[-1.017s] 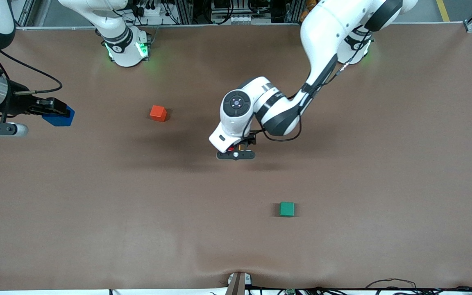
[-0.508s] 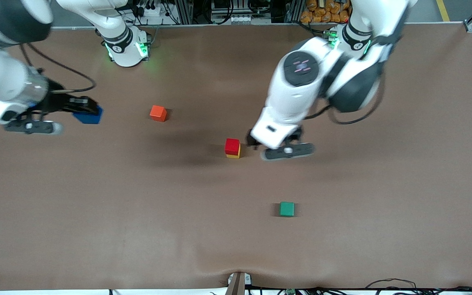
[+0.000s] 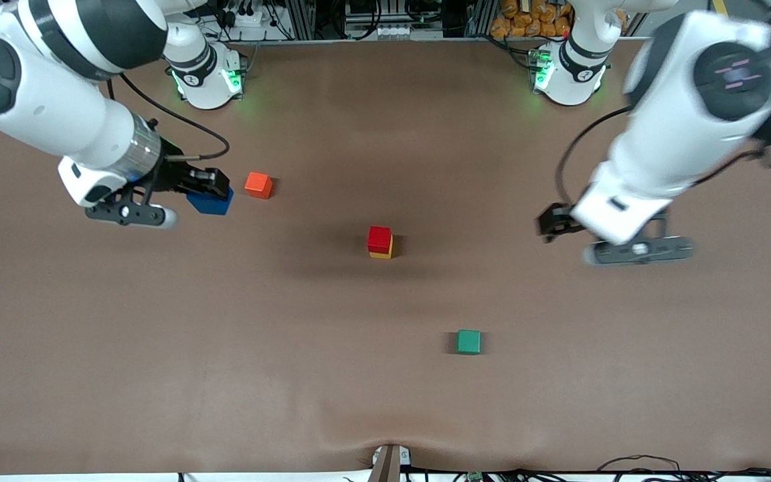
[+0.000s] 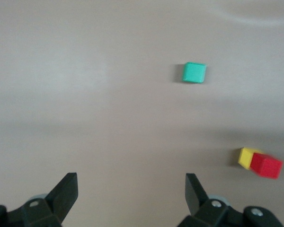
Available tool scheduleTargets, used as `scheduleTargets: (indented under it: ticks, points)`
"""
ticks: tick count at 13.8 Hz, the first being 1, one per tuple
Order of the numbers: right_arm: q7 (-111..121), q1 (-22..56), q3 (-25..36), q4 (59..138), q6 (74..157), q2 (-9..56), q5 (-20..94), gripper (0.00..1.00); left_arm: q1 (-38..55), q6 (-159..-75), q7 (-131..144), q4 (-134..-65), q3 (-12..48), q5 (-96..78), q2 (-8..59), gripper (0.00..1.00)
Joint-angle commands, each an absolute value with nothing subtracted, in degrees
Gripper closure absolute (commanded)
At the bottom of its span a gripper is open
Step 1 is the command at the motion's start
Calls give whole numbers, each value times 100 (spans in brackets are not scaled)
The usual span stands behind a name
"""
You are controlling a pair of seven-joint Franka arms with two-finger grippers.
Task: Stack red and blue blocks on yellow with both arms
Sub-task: 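Place the red cube on the yellow cube and withdraw the left gripper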
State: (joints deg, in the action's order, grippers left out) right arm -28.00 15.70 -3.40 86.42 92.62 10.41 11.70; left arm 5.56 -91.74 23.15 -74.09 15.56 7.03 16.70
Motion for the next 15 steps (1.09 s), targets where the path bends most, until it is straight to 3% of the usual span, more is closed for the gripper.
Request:
scheduleTargets:
  ticks: [1,8,15]
  points:
    - [-3575,1880,-281,7832,9149,1686,1283,100,99,-8930,1961,-7603,1573,711,1187,0]
    - [-4543,2732,-281,7164,9966,2890,1310,100,-1053,-8640,696,-7786,1608,598,739,0]
    - [-5052,3348,-281,7066,10264,3506,1310,100,-1608,-8762,633,-9121,1600,26,-376,0]
